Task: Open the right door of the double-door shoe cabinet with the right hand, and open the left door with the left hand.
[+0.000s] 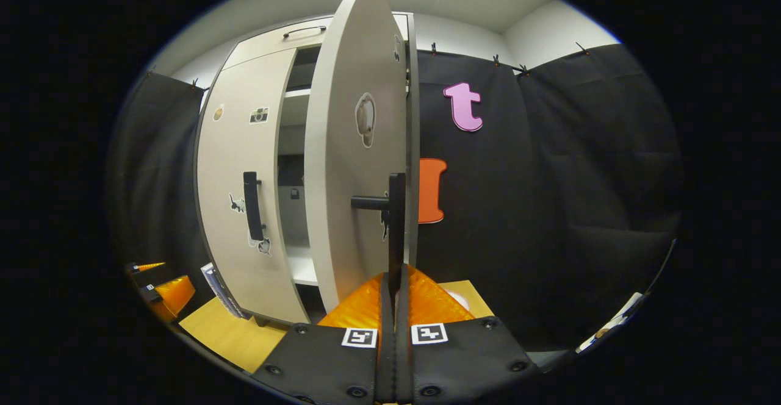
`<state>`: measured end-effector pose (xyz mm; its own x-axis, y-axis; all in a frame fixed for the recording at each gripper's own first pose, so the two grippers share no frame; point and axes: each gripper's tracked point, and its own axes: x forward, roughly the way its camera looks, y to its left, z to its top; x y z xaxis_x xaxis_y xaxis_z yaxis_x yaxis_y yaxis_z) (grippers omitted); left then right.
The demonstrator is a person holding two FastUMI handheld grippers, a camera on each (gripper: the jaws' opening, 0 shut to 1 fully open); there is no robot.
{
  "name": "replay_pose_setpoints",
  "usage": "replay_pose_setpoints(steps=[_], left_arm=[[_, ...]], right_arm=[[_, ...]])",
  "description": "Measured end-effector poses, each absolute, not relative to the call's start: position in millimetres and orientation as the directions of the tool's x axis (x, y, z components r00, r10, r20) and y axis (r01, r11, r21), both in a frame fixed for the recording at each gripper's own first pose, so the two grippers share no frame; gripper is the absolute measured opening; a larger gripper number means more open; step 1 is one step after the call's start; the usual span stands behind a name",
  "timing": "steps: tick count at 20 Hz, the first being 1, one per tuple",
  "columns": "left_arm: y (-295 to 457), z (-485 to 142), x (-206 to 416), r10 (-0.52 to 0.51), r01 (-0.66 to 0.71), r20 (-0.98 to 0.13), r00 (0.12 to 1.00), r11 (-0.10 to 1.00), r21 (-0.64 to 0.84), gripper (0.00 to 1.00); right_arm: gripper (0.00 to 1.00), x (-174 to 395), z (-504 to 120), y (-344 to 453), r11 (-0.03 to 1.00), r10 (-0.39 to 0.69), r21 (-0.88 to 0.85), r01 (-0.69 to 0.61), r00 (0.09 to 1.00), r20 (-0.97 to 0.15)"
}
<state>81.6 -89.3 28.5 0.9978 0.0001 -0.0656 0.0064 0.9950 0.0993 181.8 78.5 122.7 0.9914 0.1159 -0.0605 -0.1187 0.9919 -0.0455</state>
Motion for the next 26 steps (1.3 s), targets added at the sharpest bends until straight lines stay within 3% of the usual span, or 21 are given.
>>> replay_pose_setpoints(steps=[6, 7, 8, 16, 17, 18, 19, 22, 24, 26], left_arm=[[-119, 43, 113, -0.006, 0.011, -0.045, 0.999, 0.993, 0.119, 0.94], [-124, 45, 120, -0.009, 0.014, -0.042, 0.999, 0.993, 0.120, 0.92], [-129, 46, 125, -0.008, 0.013, -0.042, 0.999, 0.993, 0.121, 0.94], [-150, 78, 180, 0.022, -0.023, 0.009, 1.000, 0.991, 0.135, 0.94], [-149, 80, 192, 0.030, -0.030, 0.002, 1.000, 0.990, 0.134, 0.94], [-147, 84, 202, 0.042, -0.043, 0.006, 0.999, 0.989, 0.142, 0.92], [-145, 89, 207, 0.050, -0.052, 0.017, 0.999, 0.988, 0.147, 0.95], [-142, 88, 228, 0.078, -0.079, 0.013, 0.997, 0.985, 0.153, 0.94], [-135, 86, 241, 0.098, -0.099, 0.014, 0.995, 0.982, 0.163, 0.94], [-133, 82, 255, 0.112, -0.112, 0.008, 0.994, 0.980, 0.164, 0.94]], right_arm=[[0.07, 173, 117, 63, 0.992, 0.117, -0.033, -0.120, 0.990, -0.074], [0.02, 171, 117, 57, 0.994, 0.102, -0.034, -0.105, 0.992, -0.073], [0.07, 169, 118, 51, 0.996, 0.081, -0.039, -0.084, 0.995, -0.066], [0.08, 156, 125, 16, 1.000, 0.009, 0.011, -0.009, 1.000, -0.007], [0.14, 156, 125, 14, 1.000, 0.012, 0.015, -0.011, 1.000, -0.010], [0.28, 155, 125, 12, 1.000, 0.015, 0.013, -0.015, 1.000, -0.014], [0.30, 154, 125, 10, 1.000, 0.017, 0.013, -0.017, 1.000, -0.011], [0.60, 153, 127, -1, 1.000, 0.006, -0.002, -0.006, 1.000, -0.002], [0.65, 150, 126, -3, 1.000, 0.007, -0.004, -0.007, 1.000, -0.007], [0.63, 147, 126, -3, 1.000, 0.026, 0.002, -0.026, 1.000, -0.014]])
